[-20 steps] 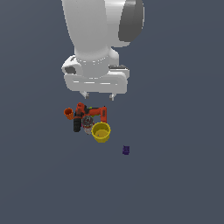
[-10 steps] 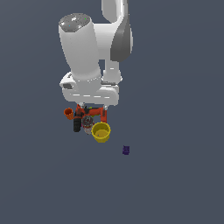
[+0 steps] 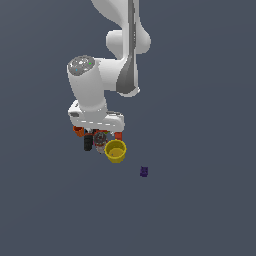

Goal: Pick up a designated object from a clutter of objects.

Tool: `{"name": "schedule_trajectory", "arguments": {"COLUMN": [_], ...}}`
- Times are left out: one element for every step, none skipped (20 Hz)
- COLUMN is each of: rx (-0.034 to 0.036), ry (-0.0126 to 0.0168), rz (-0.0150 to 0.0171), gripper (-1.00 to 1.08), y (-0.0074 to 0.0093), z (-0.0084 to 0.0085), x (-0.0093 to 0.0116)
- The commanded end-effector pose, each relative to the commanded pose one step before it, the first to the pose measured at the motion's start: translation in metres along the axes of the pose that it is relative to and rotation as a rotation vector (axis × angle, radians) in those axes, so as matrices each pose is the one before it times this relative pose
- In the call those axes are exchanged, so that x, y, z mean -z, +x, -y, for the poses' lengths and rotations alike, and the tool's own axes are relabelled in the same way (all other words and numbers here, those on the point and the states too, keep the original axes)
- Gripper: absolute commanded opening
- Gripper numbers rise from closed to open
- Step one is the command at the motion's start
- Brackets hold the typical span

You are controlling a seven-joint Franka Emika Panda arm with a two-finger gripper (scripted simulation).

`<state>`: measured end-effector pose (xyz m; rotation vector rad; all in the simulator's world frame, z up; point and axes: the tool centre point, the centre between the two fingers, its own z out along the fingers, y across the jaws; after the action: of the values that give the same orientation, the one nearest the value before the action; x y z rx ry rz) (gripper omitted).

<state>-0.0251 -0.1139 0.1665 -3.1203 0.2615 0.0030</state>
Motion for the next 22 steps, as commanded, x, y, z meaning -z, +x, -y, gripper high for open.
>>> {"name": "schedule_trajectory", "arguments": {"rx": [-0.00381,-0.00137,-0.00114,-0.00101,-0.00100,-0.00070,-0.00070,0.00000,-0.00069,0.00000,0.00000,-0.00049,0.00000,0.00000,0.00000,0.00000,0.00000,0.00000,0.00000,-0.00020,0.00000,0.00000], "ry": [-0.00364,-0.00119,-0.00103,-0.00093,-0.00094,-0.00067,-0.00068,0.00000,-0.00069,0.00000,0.00000,0.00004,0.00000,0.00000,0.00000,0.00000,0.00000,0.00000,0.00000,-0.00050,0.00000,0.00000], "rz": [-0.00203,-0.00017,-0.00014,-0.00012,-0.00011,-0.00008,-0.00007,0.00000,-0.00007,0.00000,0.00000,0.00109,0.00000,0.00000,0.00000,0.00000,0.00000,0.00000,0.00000,-0.00043,0.00000,0.00000], "gripper": [1.00,1.00,1.00,1.00,1.00,1.00,1.00,1.00,1.00,1.00,1.00,1.00,1.00,1.00,1.00,1.00,1.00,1.00,1.00,1.00,1.00,1.00], "y": [-0.00386,-0.00145,-0.00135,-0.00123,-0.00110,-0.00095,-0.00080,-0.00060,-0.00047,-0.00026,-0.00009,0.00020,-0.00001,-0.00003,-0.00006,-0.00008,-0.00011,-0.00013,-0.00016,-0.00023,-0.00018,-0.00015], "z": [-0.00787,-0.00250,-0.00220,-0.00194,-0.00173,-0.00140,-0.00119,-0.00072,-0.00078,-0.00031,-0.00010,0.00040,0.00000,-0.00001,-0.00002,-0.00003,-0.00004,-0.00005,-0.00006,-0.00011,-0.00007,-0.00007], "x": [-0.01466,-0.00465,-0.00414,-0.00364,-0.00312,-0.00265,-0.00215,-0.00171,-0.00116,-0.00073,-0.00024,0.00109,-0.00030,-0.00089,-0.00148,-0.00208,-0.00268,-0.00328,-0.00388,-0.00422,-0.00502,-0.00528]}}
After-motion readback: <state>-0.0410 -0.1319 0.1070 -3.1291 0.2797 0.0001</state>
